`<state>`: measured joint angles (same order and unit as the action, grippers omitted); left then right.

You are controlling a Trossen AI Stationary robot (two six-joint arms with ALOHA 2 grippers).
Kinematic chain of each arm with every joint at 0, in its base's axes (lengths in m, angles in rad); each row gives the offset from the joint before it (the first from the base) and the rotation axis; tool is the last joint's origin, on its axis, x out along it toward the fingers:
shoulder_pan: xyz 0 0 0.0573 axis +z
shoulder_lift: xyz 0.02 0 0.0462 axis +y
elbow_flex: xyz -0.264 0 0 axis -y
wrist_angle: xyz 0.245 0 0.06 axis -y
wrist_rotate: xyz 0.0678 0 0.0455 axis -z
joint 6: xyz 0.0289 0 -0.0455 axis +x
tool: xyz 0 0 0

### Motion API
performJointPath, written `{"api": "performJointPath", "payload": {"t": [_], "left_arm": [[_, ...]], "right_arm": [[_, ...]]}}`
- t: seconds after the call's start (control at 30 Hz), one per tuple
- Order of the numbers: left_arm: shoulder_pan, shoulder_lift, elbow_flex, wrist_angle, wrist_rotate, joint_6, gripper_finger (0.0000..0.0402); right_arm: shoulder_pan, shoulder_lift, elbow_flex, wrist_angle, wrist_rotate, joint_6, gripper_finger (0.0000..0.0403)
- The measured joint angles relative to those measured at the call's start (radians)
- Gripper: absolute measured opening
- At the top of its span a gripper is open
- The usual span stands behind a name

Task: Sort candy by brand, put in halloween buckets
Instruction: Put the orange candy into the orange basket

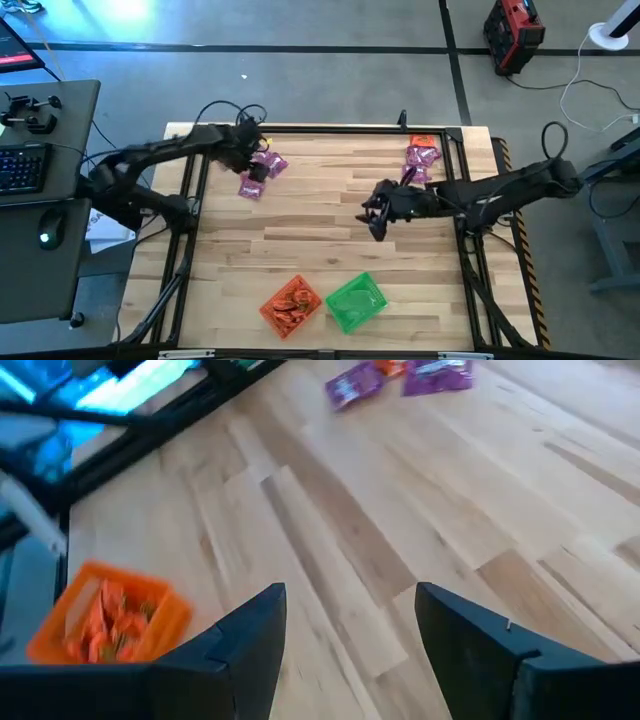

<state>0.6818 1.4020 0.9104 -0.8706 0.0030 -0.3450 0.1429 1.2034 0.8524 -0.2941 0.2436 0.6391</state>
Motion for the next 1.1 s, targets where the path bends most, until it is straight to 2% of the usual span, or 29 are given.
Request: {"api": "performJointPath", "payload": {"t": [0.13,0.27,0.53,0.67,0.83,1.1], "left_arm": [[0.097,0.110,0.001,0.077,0.000,0.148,0.0252],[0.131,0.186,0.001,0.123,0.014,0.232,0.0252],[0.082,0.237,0.001,0.118,0.013,0.253,0.0252],[0.044,0.239,0.001,0.153,-0.053,0.277,0.0243],[0.039,0.242,0.001,0.176,-0.068,0.244,0.0202],[0.040,0.255,0.002,0.178,-0.064,0.241,0.0087]], "right_arm": [[-0.042,0.006,0.000,0.000,0.000,0.070,0.0216],[-0.072,0.006,0.000,0.001,0.000,0.087,0.0216],[-0.125,0.007,0.000,-0.012,-0.011,0.052,0.0216],[-0.142,0.007,0.000,-0.016,-0.010,0.024,0.0216],[-0.145,0.007,0.000,-0.016,-0.015,0.008,0.0216],[-0.145,0.007,0.000,-0.024,-0.059,-0.024,0.0216]]}}
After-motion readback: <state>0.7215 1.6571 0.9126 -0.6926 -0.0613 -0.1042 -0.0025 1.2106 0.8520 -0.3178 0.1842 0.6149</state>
